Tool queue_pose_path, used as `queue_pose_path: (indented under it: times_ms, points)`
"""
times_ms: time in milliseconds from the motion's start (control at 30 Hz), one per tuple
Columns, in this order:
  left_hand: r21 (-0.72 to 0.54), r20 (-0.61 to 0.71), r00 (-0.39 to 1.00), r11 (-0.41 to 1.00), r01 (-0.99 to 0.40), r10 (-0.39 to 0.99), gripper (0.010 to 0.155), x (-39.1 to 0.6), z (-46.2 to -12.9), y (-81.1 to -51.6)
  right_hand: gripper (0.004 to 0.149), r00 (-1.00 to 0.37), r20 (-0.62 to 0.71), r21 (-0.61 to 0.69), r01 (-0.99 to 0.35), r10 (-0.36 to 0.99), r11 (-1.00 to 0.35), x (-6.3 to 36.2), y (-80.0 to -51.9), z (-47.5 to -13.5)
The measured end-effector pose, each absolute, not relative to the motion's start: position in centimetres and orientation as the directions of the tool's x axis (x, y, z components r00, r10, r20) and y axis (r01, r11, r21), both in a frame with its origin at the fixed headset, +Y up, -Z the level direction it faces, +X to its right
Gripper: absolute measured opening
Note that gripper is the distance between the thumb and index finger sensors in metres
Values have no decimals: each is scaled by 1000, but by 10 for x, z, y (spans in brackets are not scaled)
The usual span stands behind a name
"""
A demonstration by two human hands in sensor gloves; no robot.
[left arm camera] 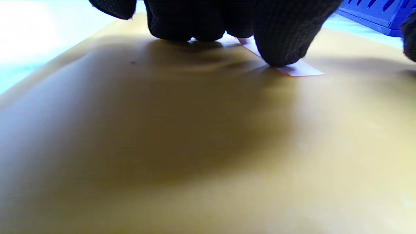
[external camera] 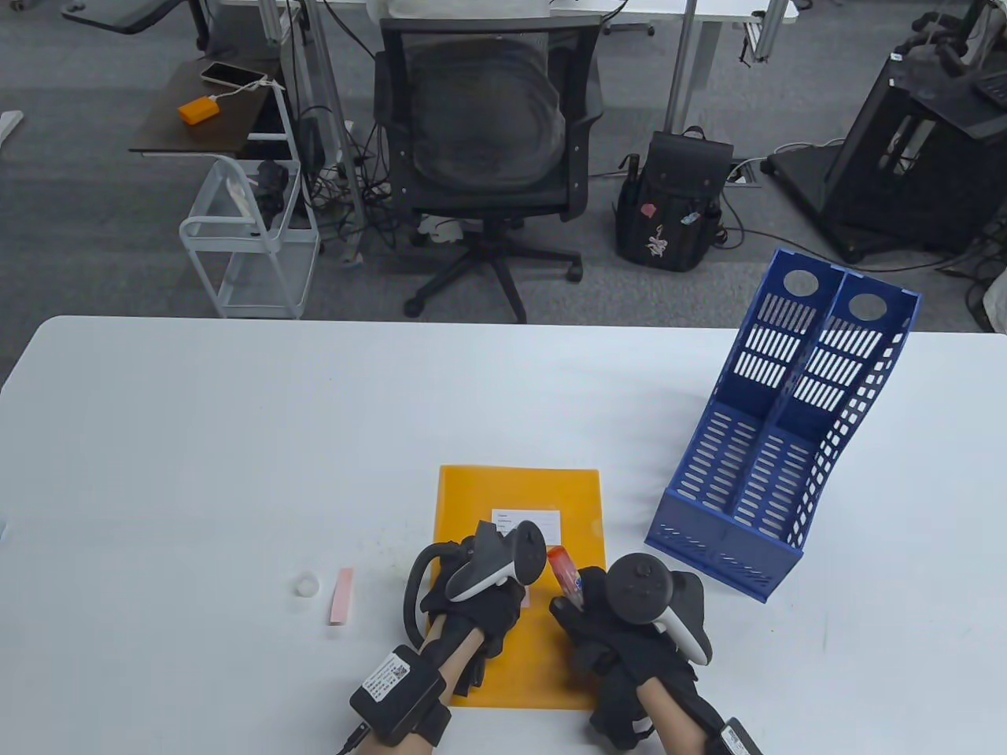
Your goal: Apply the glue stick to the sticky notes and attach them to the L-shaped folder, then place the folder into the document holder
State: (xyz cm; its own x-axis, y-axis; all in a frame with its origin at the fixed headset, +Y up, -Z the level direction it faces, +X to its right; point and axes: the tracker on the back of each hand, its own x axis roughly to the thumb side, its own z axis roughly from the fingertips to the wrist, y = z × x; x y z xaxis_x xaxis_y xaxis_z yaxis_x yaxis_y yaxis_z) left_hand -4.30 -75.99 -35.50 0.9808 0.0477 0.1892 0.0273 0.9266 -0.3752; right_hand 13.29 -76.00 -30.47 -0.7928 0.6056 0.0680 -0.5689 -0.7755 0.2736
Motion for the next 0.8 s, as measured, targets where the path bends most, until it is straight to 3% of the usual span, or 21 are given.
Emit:
queue_pose_path:
  times_ms: [300, 800]
  points:
    - [-494, 182, 982, 868, 46, 51, 65, -44, -365, -762, 59, -794, 69, 274, -568, 605, -776, 133, -760, -305]
    - [-540, 216, 976, 834, 116, 3, 69, -43, -367, -763, 59, -791, 69, 271, -572, 608, -774, 133, -760, -305]
